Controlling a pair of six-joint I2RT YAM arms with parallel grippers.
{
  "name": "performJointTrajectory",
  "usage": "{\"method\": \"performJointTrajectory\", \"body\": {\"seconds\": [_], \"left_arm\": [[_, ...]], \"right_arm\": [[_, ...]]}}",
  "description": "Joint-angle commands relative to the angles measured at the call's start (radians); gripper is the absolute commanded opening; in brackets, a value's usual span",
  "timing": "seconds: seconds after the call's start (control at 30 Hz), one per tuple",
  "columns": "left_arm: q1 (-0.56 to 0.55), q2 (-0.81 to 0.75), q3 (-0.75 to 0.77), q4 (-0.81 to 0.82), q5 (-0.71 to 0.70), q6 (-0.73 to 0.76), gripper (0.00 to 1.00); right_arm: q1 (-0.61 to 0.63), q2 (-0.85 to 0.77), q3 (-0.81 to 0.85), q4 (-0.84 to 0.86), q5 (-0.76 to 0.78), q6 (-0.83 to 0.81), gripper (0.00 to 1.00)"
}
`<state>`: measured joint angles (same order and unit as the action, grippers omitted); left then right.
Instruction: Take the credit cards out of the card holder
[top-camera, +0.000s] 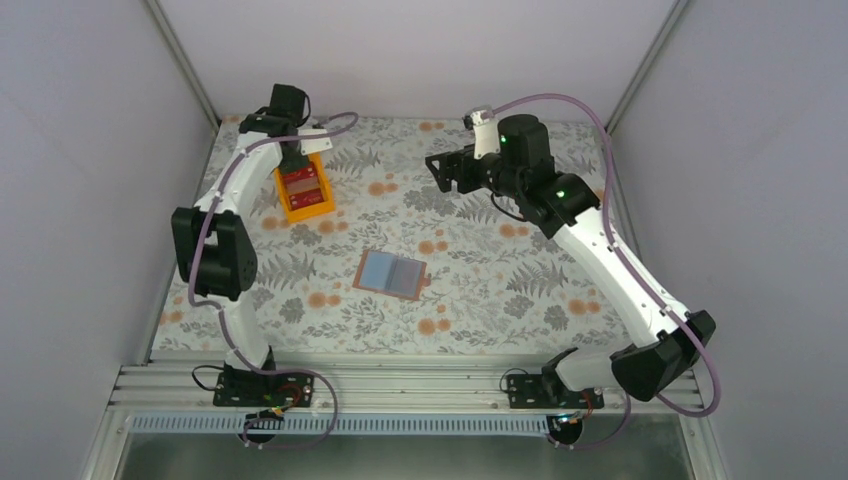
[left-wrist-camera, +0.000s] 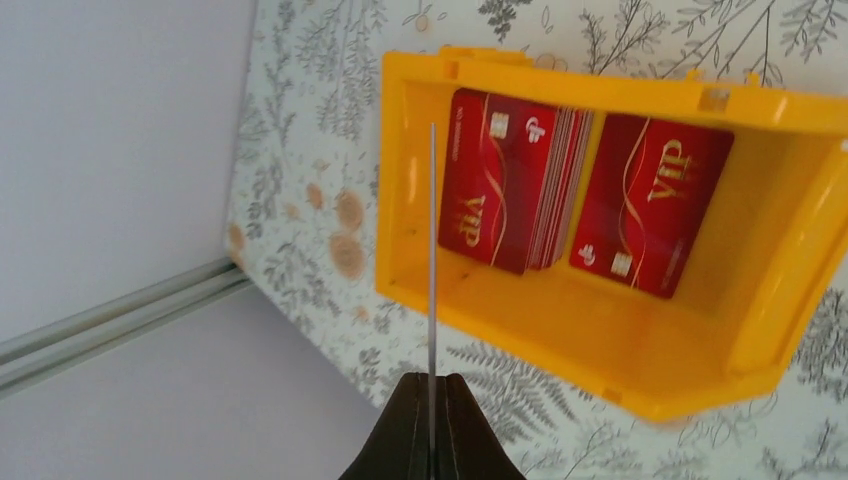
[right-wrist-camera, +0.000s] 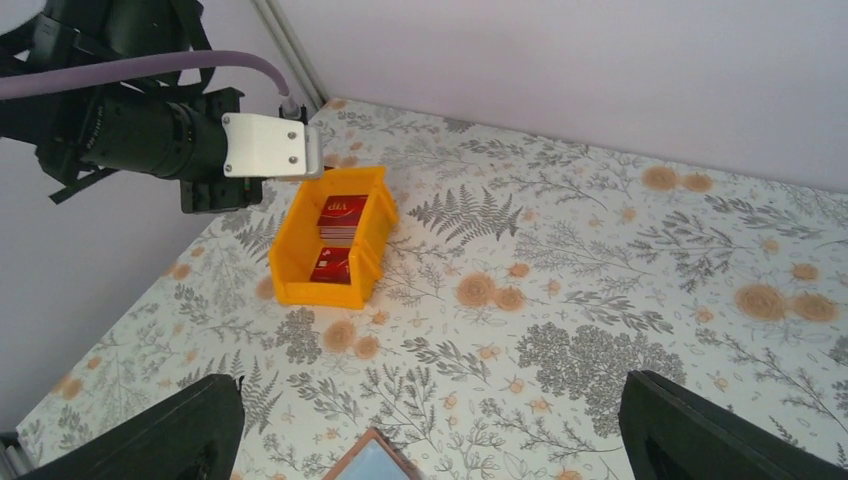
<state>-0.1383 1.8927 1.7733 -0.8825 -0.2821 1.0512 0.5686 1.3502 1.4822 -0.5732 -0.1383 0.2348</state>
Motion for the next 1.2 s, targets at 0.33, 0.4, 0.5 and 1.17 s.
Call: {"method": "performJointTrajectory", "body": {"seconds": [0.33,0.4,0.5,1.17], "left_arm": [[0.028,0.162,-0.025,0.152,-0.046,-0.094,0.02],[0.028,0.178,-0.035,0.174,-0.058,-0.094,0.02],[0.028,0.211,-0.032,0.193,-0.086,-0.095,0.02],[0.028,0.279,-0.060,0.304,-0.185,-0.043,0.21]], "right_arm": [[-0.074,0.100,0.014,0.017,-0.073,-0.022,0.95],[-0.080,0.115,0.021,0.017,-0.085,-0.022,0.95],[-0.088,0.132,0.033,0.011,-0.096,-0.023,0.95],[-0.125,0.148,0.031,0.016,-0.160,-0.040,0.96]]}}
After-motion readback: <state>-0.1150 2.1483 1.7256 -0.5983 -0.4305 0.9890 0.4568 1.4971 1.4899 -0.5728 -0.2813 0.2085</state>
